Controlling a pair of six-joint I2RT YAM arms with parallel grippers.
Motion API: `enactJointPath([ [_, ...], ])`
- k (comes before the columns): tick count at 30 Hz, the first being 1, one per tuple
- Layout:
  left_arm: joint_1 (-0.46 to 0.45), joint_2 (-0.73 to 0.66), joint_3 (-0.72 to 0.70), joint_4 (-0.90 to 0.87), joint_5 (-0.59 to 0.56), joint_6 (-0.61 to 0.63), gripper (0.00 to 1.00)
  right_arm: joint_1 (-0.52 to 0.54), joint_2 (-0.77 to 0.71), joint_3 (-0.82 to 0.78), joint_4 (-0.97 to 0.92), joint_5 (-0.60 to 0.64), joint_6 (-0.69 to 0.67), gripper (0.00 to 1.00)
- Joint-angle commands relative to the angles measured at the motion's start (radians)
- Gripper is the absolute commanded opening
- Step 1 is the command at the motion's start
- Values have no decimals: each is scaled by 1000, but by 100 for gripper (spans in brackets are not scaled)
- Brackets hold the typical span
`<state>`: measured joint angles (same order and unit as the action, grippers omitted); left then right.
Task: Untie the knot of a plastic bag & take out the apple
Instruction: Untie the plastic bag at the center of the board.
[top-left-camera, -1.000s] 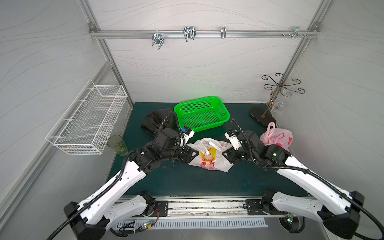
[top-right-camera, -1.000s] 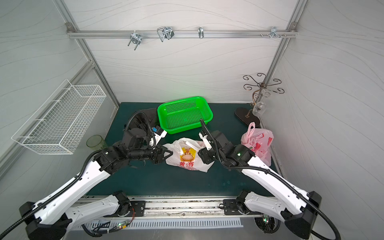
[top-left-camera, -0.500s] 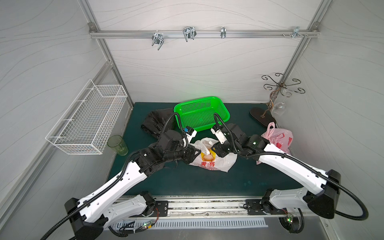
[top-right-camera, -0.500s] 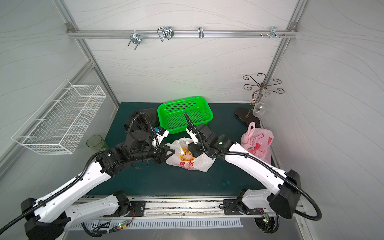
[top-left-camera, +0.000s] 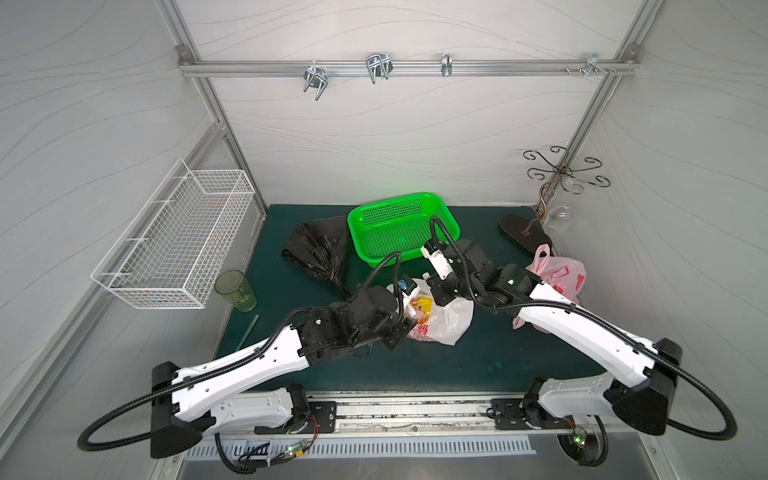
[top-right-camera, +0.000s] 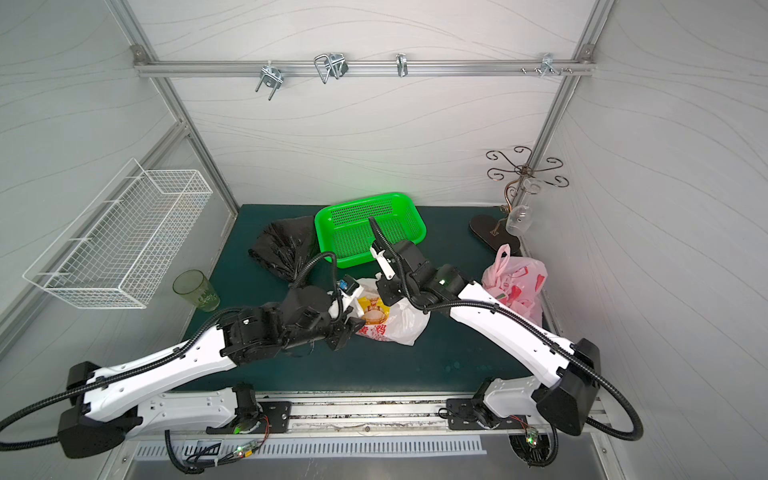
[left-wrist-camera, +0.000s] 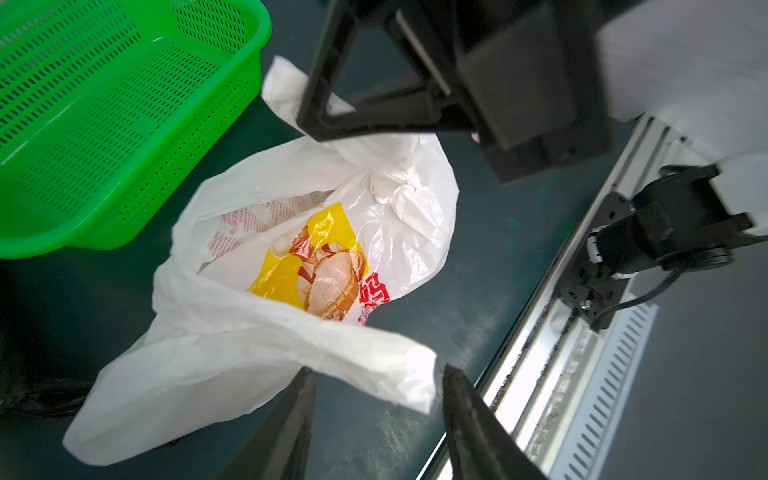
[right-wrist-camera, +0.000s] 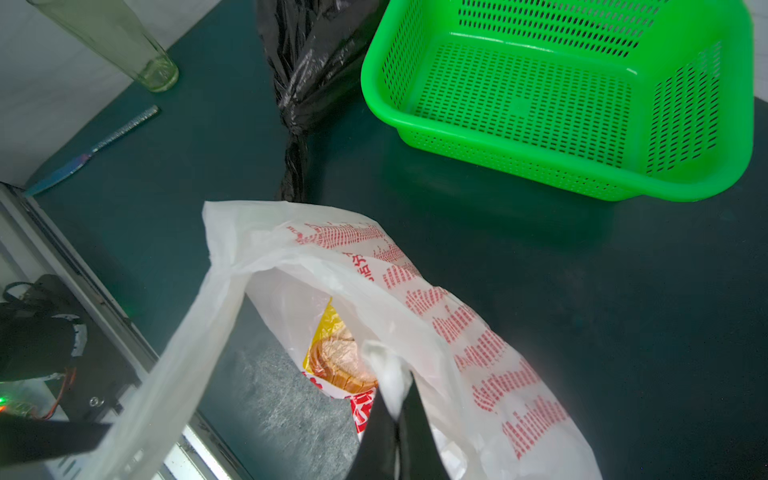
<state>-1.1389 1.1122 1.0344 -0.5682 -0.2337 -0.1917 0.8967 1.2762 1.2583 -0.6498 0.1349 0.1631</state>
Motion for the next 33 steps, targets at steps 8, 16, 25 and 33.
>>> enactJointPath([
  [8, -154, 144, 156, -121, -664, -91, 56, 4, -56, -18, -28, 8, 12, 0],
  [16, -159, 150, 174, -155, -734, -85, 0, 1, -83, -40, -33, 13, 15, 0],
  [25, 49, 31, 184, -83, -363, 74, 0, -162, -103, 29, -61, -91, 1, 0],
  [33, 309, 148, 430, -105, -61, 210, 0, -262, 66, 284, -71, -117, 23, 0],
])
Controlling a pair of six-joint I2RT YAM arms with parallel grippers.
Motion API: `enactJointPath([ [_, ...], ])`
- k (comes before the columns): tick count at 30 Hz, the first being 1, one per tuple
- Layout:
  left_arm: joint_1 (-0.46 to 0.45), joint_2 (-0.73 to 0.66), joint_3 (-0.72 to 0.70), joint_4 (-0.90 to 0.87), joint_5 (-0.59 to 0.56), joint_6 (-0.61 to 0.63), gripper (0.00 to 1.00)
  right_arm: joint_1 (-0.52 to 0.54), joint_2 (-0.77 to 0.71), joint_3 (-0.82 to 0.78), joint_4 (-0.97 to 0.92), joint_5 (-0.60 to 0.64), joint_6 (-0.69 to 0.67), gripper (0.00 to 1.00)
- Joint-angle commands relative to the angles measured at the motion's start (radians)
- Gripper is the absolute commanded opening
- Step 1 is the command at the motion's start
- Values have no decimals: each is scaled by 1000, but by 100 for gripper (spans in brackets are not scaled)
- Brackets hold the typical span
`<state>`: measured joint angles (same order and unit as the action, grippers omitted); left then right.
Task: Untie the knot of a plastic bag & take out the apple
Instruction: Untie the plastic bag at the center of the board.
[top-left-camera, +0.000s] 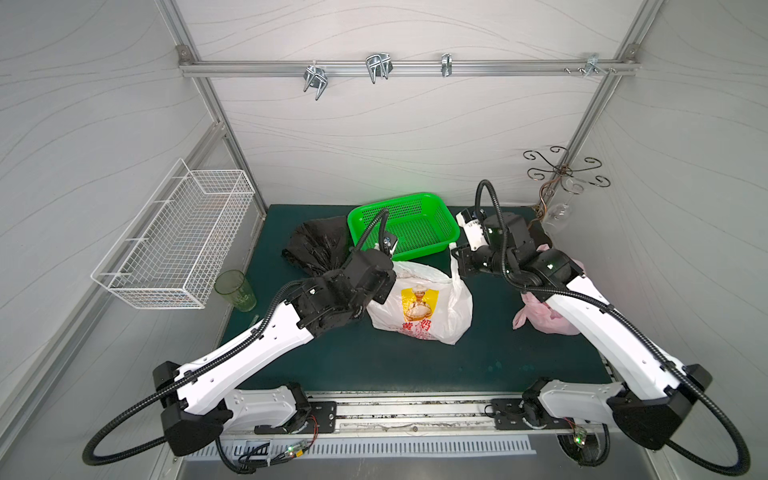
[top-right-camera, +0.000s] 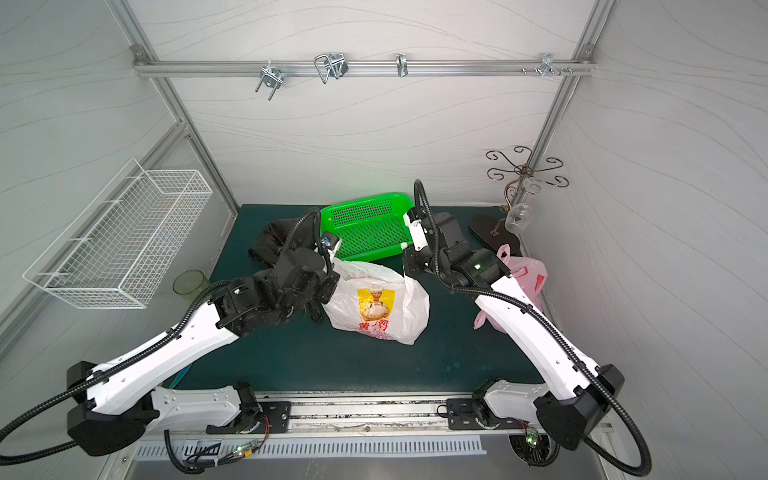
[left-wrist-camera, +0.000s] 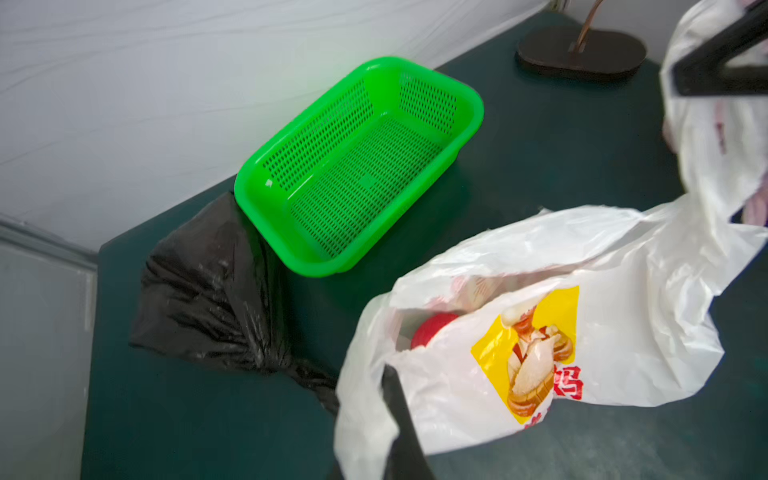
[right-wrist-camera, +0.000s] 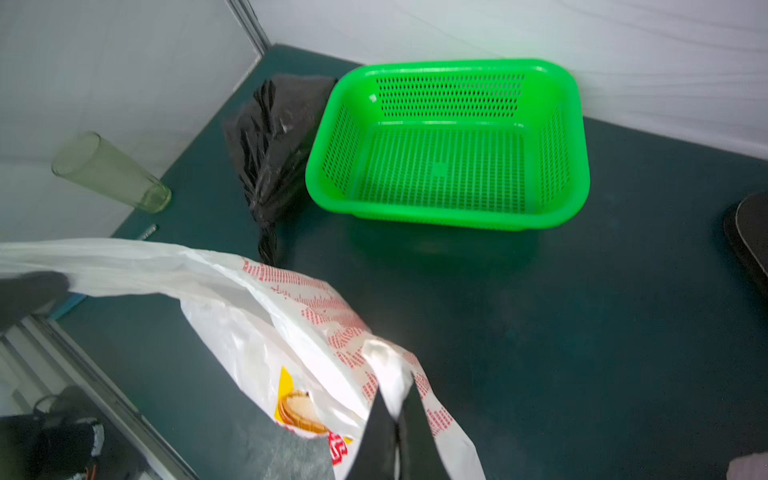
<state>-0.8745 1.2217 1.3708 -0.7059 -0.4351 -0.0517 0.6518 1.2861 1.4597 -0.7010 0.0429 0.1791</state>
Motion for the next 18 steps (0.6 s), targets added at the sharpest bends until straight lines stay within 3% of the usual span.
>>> enactJointPath([
  [1, 65, 57, 126, 36, 158, 87, 0, -26, 83, 136, -36, -33, 9, 0],
  [6, 92, 83, 223, 39, 197, 112, 0, -26, 92, 239, -57, -56, 14, 0],
  [9, 92, 45, 169, 26, 249, 78, 0, -15, 33, 163, -91, -80, 23, 0],
  [15, 83, -200, -232, 116, 416, -167, 0, 109, -284, -311, -91, -53, 122, 0],
  [18, 25, -335, -455, 187, 381, -290, 0, 136, -436, -504, -116, -38, 183, 0],
])
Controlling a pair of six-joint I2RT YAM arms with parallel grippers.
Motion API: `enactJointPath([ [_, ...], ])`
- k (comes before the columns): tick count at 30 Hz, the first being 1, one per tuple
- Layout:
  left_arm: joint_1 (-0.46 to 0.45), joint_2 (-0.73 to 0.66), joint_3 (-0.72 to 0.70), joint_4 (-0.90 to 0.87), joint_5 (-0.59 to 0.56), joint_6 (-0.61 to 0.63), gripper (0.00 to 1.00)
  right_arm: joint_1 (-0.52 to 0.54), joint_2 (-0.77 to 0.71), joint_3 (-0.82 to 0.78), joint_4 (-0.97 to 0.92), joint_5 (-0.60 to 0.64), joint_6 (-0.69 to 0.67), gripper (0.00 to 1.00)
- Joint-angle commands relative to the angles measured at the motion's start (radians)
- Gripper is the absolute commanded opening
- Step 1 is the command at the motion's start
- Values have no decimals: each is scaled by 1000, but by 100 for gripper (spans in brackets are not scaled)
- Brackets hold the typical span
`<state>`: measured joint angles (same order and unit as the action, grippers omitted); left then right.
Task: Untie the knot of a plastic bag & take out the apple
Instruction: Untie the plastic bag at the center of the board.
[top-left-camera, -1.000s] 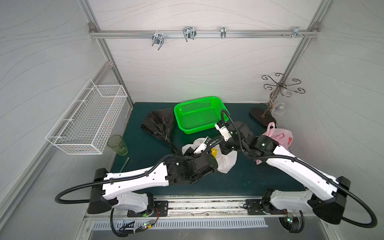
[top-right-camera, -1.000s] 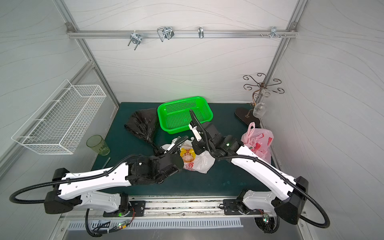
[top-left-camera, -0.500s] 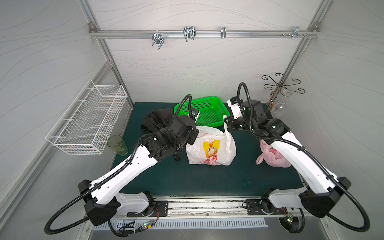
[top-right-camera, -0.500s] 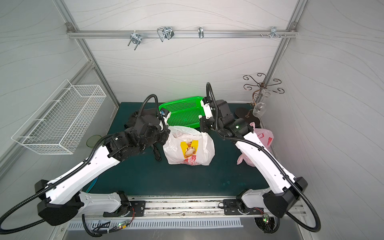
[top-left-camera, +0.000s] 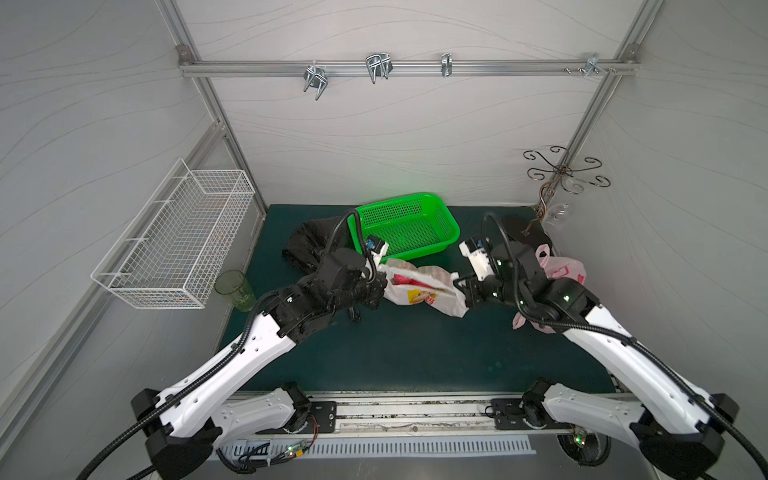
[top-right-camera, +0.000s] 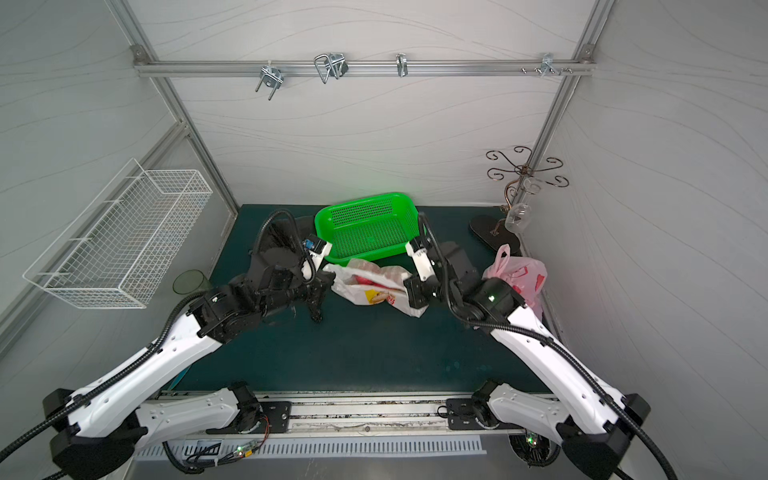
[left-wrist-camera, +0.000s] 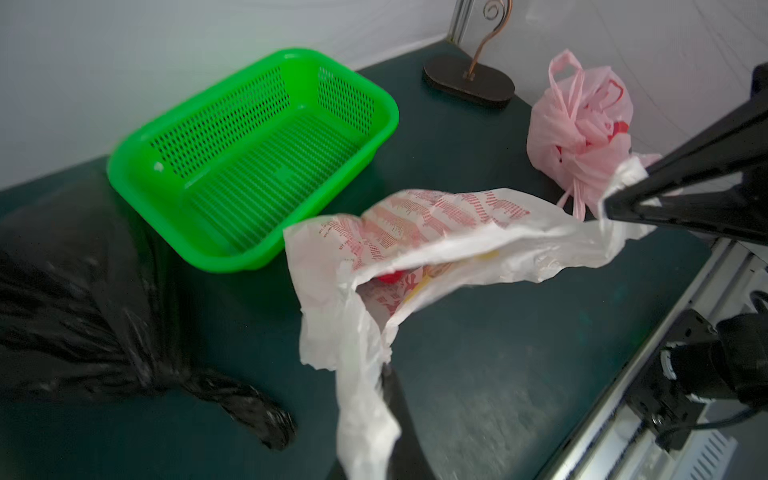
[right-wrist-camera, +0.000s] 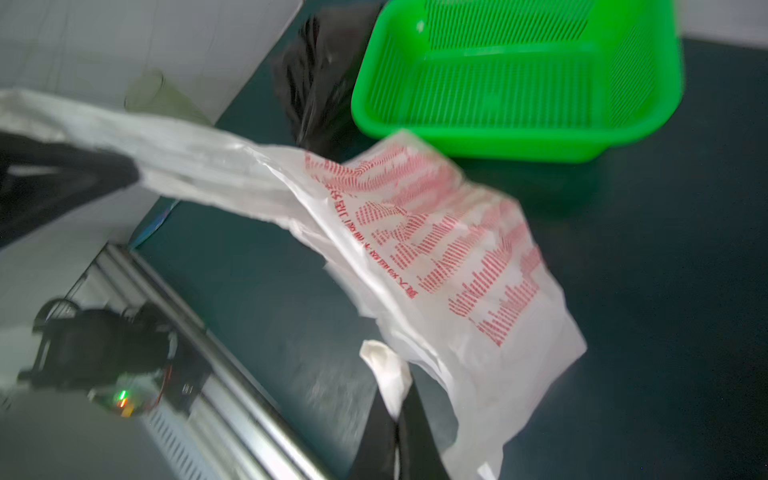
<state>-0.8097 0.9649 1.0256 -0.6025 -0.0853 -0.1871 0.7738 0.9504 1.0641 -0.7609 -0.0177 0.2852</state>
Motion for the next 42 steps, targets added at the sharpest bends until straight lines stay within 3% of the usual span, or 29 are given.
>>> enactJointPath([
  [1, -67, -111, -161, 89, 1, -177, 0, 14, -140, -156, -63, 24, 89, 0],
  [5, -140, -153, -247, 58, -38, -261, 0, 79, -253, -244, -70, 77, 150, 2],
  [8, -182, -160, -264, 53, -58, -275, 0, 113, -228, -222, -102, 153, 167, 1],
  [9, -198, -162, -267, 54, -72, -272, 0, 114, -217, -215, -117, 179, 173, 6],
  [11, -219, -168, -265, 62, -83, -266, 0, 118, -215, -191, -141, 211, 176, 44],
  [13, -230, -170, -260, 69, -80, -261, 0, 149, -246, -154, -149, 229, 172, 59],
  [15, -239, -166, -244, 75, -76, -254, 0, 211, -277, -98, -155, 254, 162, 65],
  [19, -241, -119, -200, 57, -85, -226, 0, 394, -228, 36, -213, 318, 157, 65],
  [23, -249, -77, -172, 56, -89, -206, 0, 665, -146, 113, -198, 443, 156, 63],
  [25, -252, -75, -169, 58, -94, -205, 0, 747, -88, 133, -182, 475, 141, 59],
  [26, -254, -79, -168, 60, -98, -203, 0, 760, -50, 138, -173, 466, 136, 54],
  [29, -259, -111, -167, 76, -90, -190, 0, 763, 41, 117, -138, 453, 134, 8],
  [30, -262, -129, -173, 90, -78, -180, 0, 760, 62, 98, -117, 466, 135, 0],
  [35, -264, -229, -226, 175, 20, -143, 0, 661, 143, 30, -23, 435, 106, 0],
  [36, -264, -241, -233, 180, 28, -143, 0, 628, 157, 21, -17, 428, 104, 5],
  [39, -264, -265, -242, 167, 33, -144, 0, 559, 170, -14, 19, 429, 75, 35],
  [42, -265, -267, -246, 146, 41, -147, 0, 501, 167, -23, 33, 410, 39, 42],
])
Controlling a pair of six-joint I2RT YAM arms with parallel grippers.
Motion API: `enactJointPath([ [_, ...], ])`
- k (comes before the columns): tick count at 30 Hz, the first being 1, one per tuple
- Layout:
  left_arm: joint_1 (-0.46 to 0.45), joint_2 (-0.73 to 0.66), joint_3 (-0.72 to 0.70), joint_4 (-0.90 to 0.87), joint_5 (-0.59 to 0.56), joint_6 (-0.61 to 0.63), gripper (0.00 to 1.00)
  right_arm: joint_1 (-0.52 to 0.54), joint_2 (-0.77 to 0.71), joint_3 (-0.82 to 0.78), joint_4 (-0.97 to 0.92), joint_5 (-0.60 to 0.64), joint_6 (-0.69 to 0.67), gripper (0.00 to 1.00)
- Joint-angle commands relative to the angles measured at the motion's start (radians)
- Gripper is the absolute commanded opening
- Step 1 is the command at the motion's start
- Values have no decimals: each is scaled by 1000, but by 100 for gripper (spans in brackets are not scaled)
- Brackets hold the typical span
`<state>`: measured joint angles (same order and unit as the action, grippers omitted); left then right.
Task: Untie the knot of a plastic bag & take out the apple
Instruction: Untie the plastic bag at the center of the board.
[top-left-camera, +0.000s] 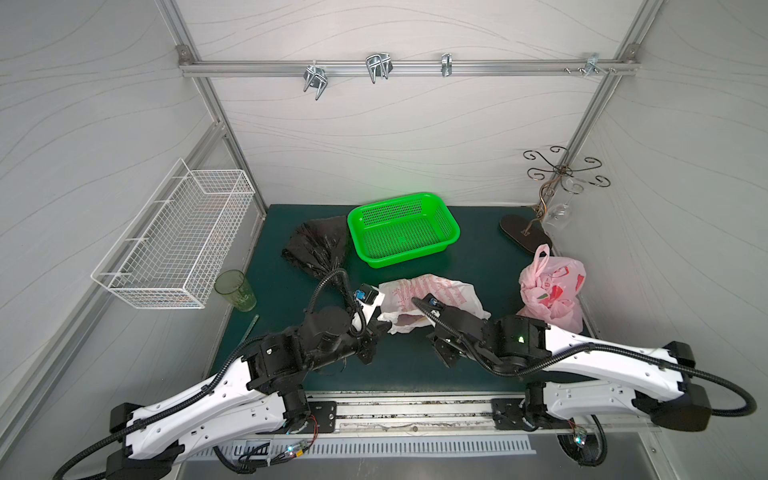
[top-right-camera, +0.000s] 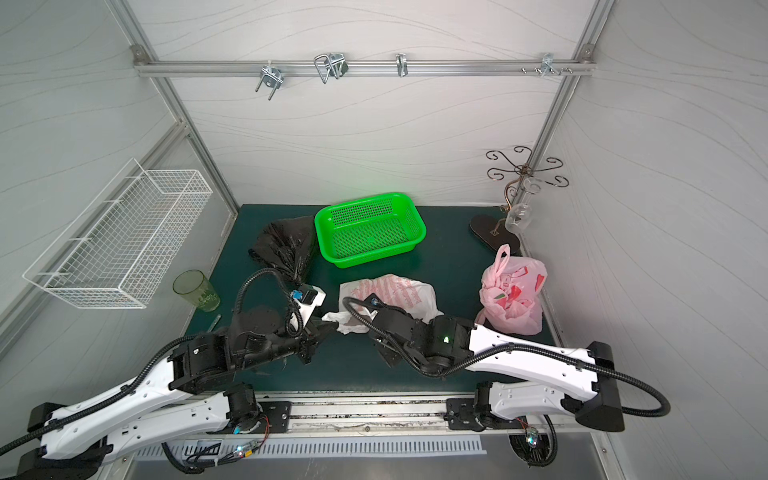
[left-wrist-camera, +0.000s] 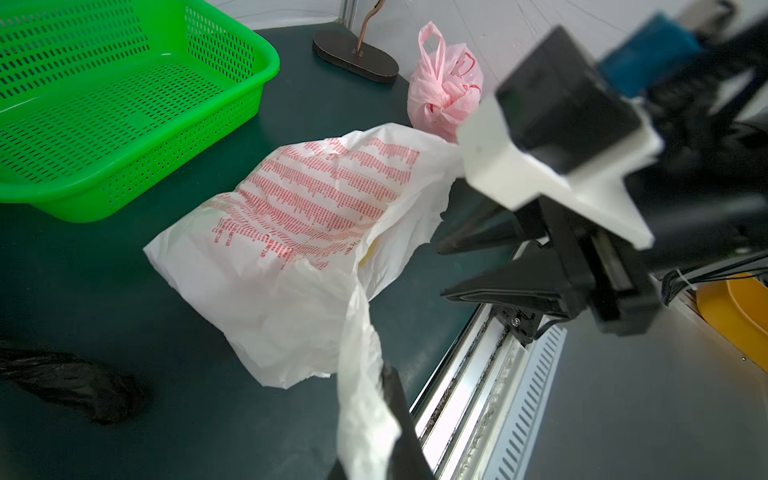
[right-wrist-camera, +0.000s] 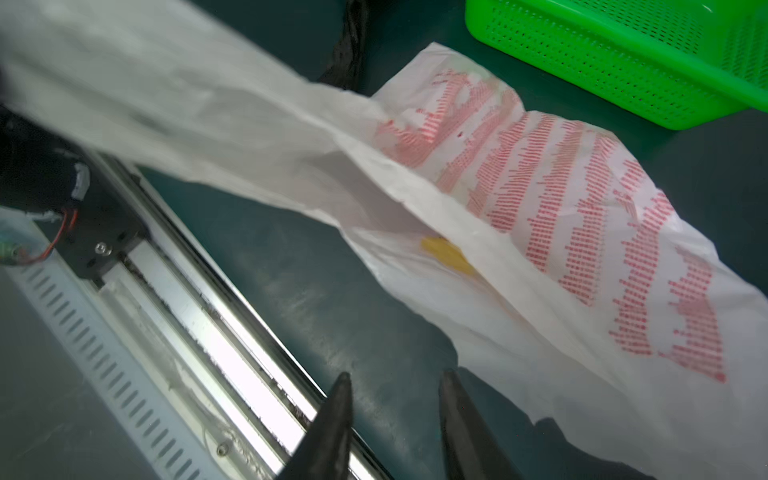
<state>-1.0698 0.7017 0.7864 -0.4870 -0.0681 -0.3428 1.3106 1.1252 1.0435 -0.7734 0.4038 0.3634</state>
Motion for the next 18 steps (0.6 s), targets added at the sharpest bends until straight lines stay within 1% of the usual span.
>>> enactJointPath([
  [1, -5, -4, -9, 27, 29, 7, 0, -56, -6, 0, 46, -24, -48, 42],
  [5, -5, -14, -33, 32, 63, -16, 0, -121, -4, 12, 43, -91, -75, 42],
  [8, -6, -25, -55, 57, 98, -36, 1, -123, -19, -2, 58, -146, -56, 42],
  [9, -10, -28, -46, 48, 95, -35, 11, -125, -25, -12, 59, -158, -40, 43],
  [10, -10, -28, -29, 29, 84, -29, 23, -126, -31, -20, 58, -163, -24, 42],
  [11, -10, -29, 4, -9, 54, -15, 40, -125, -39, -30, 54, -165, -5, 42],
  [12, -10, -26, 48, -63, 15, 3, 55, -126, -51, -39, 51, -166, 10, 42],
  [13, -10, -23, 91, -109, -16, 17, 64, -126, -66, -46, 50, -166, 22, 42],
  [14, -10, -17, 148, -158, -38, 40, 70, -126, -85, -58, 49, -166, 31, 42],
  [16, -10, 9, 257, -226, -68, 78, 72, -132, -119, -73, 44, -165, 41, 42],
  [18, -10, 67, 391, -279, -93, 112, 71, -144, -147, -81, 28, -167, 45, 42],
])
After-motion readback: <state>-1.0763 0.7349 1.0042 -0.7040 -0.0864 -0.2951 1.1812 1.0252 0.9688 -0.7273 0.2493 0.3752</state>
